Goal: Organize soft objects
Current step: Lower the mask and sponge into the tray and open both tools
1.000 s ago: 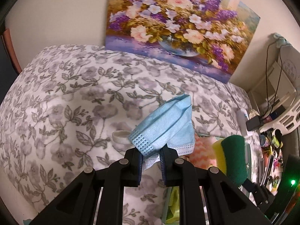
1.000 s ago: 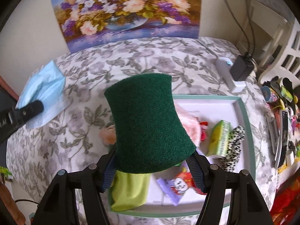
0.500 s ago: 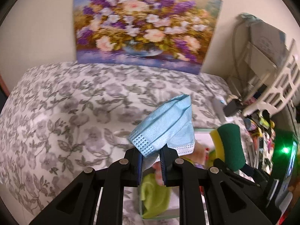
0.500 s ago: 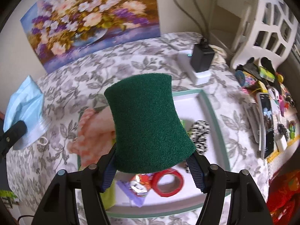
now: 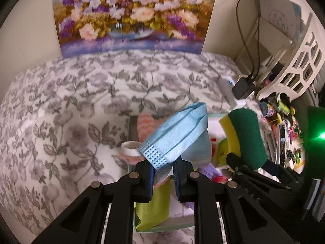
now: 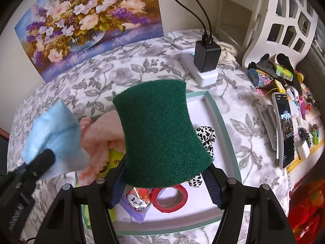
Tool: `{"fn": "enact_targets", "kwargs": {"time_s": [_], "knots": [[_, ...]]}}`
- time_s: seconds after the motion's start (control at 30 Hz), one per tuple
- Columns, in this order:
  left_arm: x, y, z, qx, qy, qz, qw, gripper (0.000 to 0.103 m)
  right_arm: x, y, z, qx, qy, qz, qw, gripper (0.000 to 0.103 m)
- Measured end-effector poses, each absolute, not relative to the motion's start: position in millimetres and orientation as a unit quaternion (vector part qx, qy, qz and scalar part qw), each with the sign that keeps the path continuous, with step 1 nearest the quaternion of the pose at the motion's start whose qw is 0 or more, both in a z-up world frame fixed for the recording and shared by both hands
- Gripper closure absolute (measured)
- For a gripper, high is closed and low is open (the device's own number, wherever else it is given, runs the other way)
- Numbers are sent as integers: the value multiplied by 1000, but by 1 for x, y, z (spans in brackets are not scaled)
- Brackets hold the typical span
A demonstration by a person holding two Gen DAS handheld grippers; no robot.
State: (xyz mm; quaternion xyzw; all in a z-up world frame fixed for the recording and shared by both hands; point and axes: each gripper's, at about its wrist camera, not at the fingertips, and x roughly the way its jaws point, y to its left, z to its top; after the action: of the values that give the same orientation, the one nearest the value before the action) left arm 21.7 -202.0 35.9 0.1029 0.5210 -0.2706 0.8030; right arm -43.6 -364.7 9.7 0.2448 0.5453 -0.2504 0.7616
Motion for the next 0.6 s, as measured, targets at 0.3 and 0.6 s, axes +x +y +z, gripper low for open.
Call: {"fn": "enact_targets", "kwargs": {"time_s": [0.3, 0.6], "knots": [[25, -210, -1, 123, 563, -255, 777, 85, -39, -362, 0, 241, 563, -238, 754, 32], [27, -218, -30, 146, 591, -243, 755, 85, -33, -358, -18, 236, 587, -227, 740, 32]]}}
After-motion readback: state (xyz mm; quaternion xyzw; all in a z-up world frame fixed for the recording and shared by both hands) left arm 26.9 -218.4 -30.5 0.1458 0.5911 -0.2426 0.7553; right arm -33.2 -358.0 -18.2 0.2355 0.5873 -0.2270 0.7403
